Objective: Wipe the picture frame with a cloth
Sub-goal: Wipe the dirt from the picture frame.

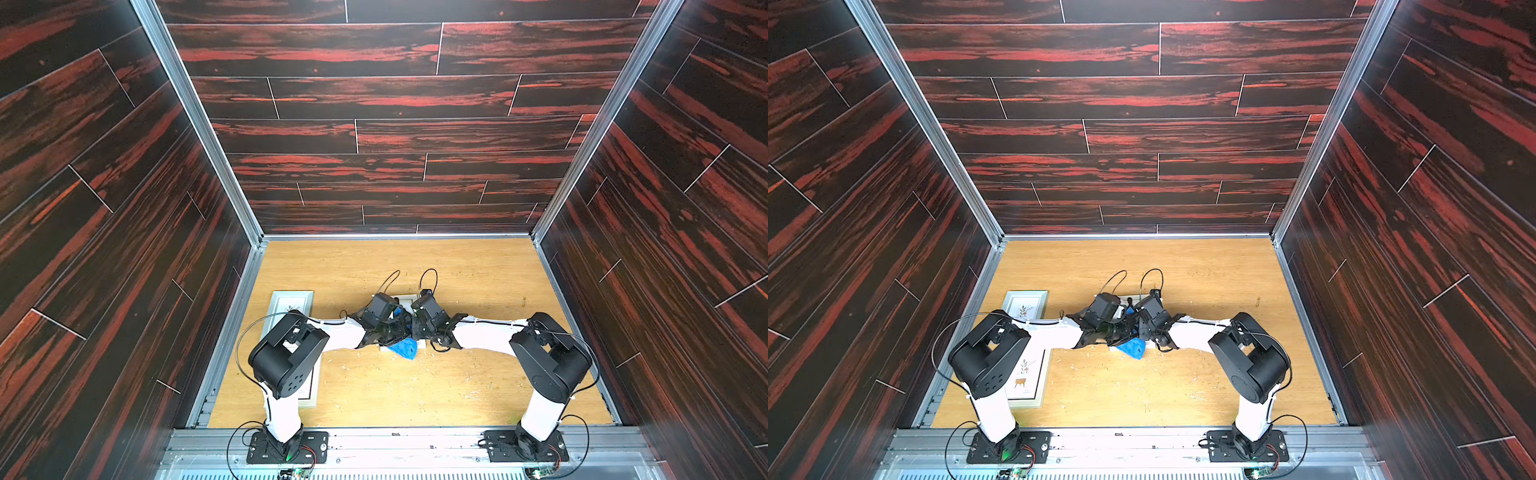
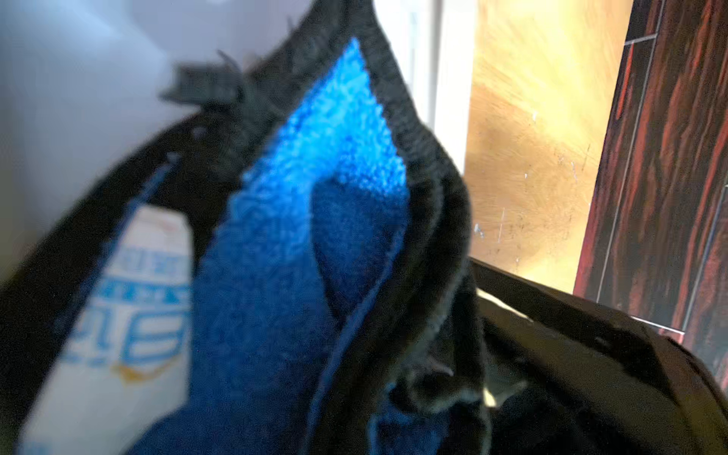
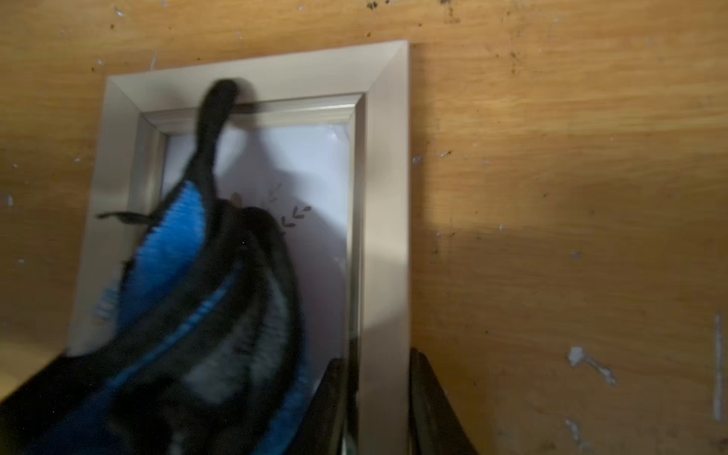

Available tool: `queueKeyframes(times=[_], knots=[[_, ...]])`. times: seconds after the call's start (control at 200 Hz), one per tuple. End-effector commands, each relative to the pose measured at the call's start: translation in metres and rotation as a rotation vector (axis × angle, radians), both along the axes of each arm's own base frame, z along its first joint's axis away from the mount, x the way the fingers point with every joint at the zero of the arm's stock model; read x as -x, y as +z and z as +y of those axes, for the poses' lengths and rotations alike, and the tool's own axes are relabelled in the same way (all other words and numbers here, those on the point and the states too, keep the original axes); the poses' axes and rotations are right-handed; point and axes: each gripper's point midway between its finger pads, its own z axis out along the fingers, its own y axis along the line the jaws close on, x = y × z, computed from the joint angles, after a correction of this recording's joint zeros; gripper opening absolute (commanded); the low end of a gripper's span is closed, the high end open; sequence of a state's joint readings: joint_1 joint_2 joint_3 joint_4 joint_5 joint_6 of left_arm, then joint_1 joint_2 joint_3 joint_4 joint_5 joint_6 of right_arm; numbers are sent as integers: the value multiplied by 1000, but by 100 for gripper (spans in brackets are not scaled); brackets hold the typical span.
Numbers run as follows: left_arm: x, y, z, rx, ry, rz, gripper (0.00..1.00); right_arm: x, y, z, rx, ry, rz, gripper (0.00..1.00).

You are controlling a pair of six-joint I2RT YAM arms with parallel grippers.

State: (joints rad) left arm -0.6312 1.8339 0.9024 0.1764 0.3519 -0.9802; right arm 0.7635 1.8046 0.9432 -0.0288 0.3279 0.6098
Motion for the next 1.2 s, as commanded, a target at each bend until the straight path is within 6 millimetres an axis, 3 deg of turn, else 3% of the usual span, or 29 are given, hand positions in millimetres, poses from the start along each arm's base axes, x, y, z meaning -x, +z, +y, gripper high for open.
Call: queueKeyframes(times=[0.0, 0.08, 0.165, 0.381, 0.566, 0.661, 0.767, 0.862, 0.947, 1.037, 1.127, 1.192], knots=[[9, -23, 52, -114, 63, 70, 3, 7, -13, -25, 90, -44, 31, 0], [5, -21, 54, -131, 47, 60, 3, 8, -14, -24, 81, -42, 33, 0], [-7, -15, 39, -94, 27, 47, 3, 9, -14, -22, 70, -36, 36, 0], [-57, -4, 1, -15, 0, -13, 3, 14, -14, -20, 56, -29, 40, 0], [-92, -9, -7, -24, -9, -69, 3, 14, -13, -18, 50, -25, 40, 0], [-102, -4, -5, -56, -32, -139, 3, 13, -12, -20, 58, -30, 36, 0], [-98, 1, -15, -111, -115, -187, 3, 14, -13, -20, 58, -28, 38, 0], [-106, -3, -22, -105, -113, -188, 3, 14, -14, -18, 55, -25, 42, 0], [-117, -14, -8, -147, -65, -164, 3, 13, -12, -19, 58, -29, 42, 0], [-125, -19, 22, -195, 8, -158, 3, 12, -10, -22, 72, -36, 31, 0], [-119, -21, 52, -277, 42, -152, 3, 12, -10, -25, 85, -40, 30, 0], [-115, -20, 59, -296, 46, -155, 3, 12, -11, -25, 83, -41, 32, 0]])
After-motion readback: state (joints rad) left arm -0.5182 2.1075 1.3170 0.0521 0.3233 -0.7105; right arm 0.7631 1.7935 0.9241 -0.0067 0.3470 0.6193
